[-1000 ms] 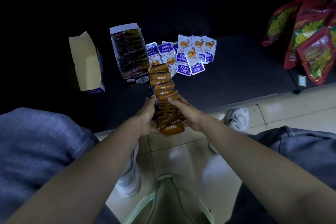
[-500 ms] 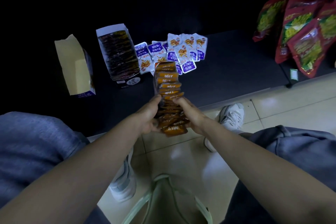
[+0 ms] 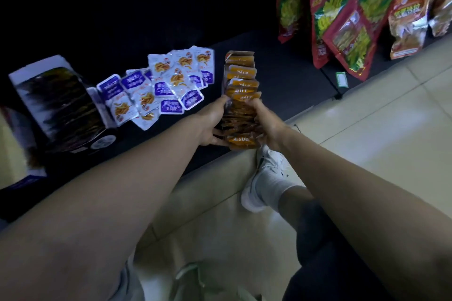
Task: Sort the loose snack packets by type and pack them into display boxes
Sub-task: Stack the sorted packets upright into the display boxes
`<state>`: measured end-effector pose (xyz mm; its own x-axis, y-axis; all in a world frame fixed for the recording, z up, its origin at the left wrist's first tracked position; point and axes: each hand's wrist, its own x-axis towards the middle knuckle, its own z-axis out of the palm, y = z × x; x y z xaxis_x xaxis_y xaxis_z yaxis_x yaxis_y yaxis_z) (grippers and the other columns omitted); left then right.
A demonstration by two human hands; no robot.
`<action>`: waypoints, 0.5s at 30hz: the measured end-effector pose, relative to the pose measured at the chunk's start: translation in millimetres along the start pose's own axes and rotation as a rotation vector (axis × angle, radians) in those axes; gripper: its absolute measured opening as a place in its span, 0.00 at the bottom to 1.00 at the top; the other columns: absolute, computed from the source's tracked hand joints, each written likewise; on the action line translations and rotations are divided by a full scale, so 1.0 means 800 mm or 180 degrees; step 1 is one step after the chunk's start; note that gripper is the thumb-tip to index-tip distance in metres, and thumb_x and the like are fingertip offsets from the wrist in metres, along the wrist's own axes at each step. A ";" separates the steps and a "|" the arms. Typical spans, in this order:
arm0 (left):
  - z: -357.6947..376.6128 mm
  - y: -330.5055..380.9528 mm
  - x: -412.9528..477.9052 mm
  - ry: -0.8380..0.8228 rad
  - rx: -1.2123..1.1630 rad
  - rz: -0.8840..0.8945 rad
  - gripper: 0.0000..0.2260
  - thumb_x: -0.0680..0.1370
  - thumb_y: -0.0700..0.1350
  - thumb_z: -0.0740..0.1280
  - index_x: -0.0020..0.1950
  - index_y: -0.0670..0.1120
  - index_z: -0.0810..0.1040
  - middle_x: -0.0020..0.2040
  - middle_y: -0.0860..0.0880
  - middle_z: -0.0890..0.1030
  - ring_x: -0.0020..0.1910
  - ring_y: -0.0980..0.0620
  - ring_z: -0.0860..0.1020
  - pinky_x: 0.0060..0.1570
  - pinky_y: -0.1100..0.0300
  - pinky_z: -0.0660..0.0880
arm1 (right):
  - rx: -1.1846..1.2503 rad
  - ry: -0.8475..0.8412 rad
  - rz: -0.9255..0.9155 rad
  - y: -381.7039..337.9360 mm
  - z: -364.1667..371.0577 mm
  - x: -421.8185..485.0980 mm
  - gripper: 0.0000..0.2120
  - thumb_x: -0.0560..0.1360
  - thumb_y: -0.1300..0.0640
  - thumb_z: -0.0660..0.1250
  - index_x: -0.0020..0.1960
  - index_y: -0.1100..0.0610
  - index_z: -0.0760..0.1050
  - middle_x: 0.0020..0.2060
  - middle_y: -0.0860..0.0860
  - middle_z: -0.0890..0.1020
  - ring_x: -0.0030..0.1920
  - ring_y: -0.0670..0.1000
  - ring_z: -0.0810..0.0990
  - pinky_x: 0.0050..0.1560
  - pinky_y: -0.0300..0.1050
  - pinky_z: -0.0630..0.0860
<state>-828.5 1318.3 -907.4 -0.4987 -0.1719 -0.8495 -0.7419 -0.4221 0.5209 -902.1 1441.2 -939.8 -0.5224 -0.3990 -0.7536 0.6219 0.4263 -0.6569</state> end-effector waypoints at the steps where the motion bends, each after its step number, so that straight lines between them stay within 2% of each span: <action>1: 0.005 0.005 0.007 0.0010 -0.0005 0.0029 0.19 0.82 0.60 0.52 0.62 0.50 0.74 0.55 0.46 0.79 0.49 0.45 0.79 0.41 0.49 0.80 | -0.0036 0.0021 -0.0018 -0.005 -0.007 0.005 0.22 0.74 0.39 0.64 0.62 0.51 0.73 0.53 0.53 0.82 0.52 0.54 0.82 0.43 0.48 0.80; 5: 0.029 0.021 0.038 0.0037 -0.0014 0.0129 0.15 0.83 0.58 0.51 0.55 0.52 0.73 0.51 0.47 0.79 0.48 0.47 0.79 0.42 0.49 0.79 | -0.0032 0.0104 -0.0124 -0.020 -0.034 0.034 0.26 0.72 0.38 0.66 0.65 0.50 0.71 0.56 0.53 0.81 0.54 0.54 0.81 0.48 0.52 0.80; 7: 0.036 0.025 0.051 0.0023 0.0078 0.0264 0.16 0.83 0.58 0.52 0.63 0.53 0.73 0.54 0.47 0.79 0.50 0.49 0.79 0.43 0.50 0.79 | 0.0135 0.0120 -0.0191 -0.018 -0.042 0.046 0.26 0.72 0.39 0.67 0.66 0.50 0.71 0.57 0.53 0.81 0.55 0.55 0.81 0.54 0.57 0.79; 9: 0.039 0.025 0.058 -0.0041 0.0193 0.0434 0.16 0.83 0.56 0.52 0.70 0.59 0.68 0.57 0.50 0.78 0.52 0.50 0.78 0.44 0.51 0.79 | 0.0295 0.0168 -0.0279 -0.015 -0.046 0.049 0.24 0.73 0.42 0.68 0.66 0.50 0.70 0.56 0.53 0.81 0.55 0.54 0.81 0.56 0.59 0.78; 11: 0.041 0.020 0.060 -0.0114 0.0281 0.0583 0.16 0.84 0.54 0.52 0.72 0.63 0.64 0.56 0.52 0.77 0.53 0.52 0.77 0.44 0.52 0.78 | 0.0379 0.0224 -0.0335 -0.011 -0.047 0.048 0.23 0.74 0.44 0.68 0.66 0.50 0.70 0.55 0.52 0.81 0.55 0.53 0.81 0.56 0.57 0.78; 15: 0.036 0.013 0.056 -0.0138 0.0273 0.0631 0.16 0.83 0.55 0.53 0.71 0.61 0.65 0.59 0.51 0.76 0.55 0.51 0.77 0.52 0.47 0.78 | 0.0256 0.0218 -0.0431 -0.006 -0.048 0.036 0.23 0.76 0.46 0.68 0.68 0.49 0.69 0.54 0.48 0.80 0.52 0.49 0.80 0.56 0.54 0.79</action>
<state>-871.2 1331.6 -938.0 -0.6560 -0.2048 -0.7264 -0.6619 -0.3064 0.6841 -942.8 1458.8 -959.3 -0.6415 -0.3910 -0.6600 0.5864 0.3048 -0.7505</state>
